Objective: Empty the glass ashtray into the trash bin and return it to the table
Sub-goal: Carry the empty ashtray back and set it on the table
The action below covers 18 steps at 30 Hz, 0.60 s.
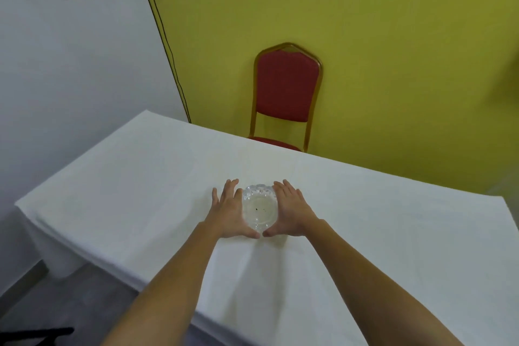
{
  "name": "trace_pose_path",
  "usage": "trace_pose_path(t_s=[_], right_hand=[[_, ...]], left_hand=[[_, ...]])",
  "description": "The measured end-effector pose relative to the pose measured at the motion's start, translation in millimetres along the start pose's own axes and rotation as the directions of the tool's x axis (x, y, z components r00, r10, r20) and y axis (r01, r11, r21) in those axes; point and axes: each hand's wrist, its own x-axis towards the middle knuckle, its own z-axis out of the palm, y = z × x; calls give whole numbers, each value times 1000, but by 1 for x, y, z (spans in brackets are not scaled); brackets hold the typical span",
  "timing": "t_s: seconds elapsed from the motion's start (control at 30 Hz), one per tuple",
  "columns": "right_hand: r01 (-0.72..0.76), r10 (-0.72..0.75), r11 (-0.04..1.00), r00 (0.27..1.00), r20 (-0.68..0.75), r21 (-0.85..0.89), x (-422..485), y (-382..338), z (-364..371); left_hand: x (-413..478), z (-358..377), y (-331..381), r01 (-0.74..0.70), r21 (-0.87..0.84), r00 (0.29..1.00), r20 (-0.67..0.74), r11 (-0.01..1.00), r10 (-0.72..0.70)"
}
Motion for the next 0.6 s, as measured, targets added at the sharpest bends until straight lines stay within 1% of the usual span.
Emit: trace_pose_path(t_s=[0.1,0.27,0.43,0.6], right_hand=[[-65,66,997,998,-10,27,9,-3,10],[-193,198,979,978,-67,68,21,-13,22],[-306,319,944,943,-97,126,31,-22,31],[-372,387,919,915,-114,130,32,-26,39]], left_hand=[[19,2,-12,-56,25,998,39,998,55],[49,2,-30,-185,24,980,79,983,182],[74,3,-47,-326,23,942,91,945,323],[87,5,-59,-409,8,906,123,912,405]])
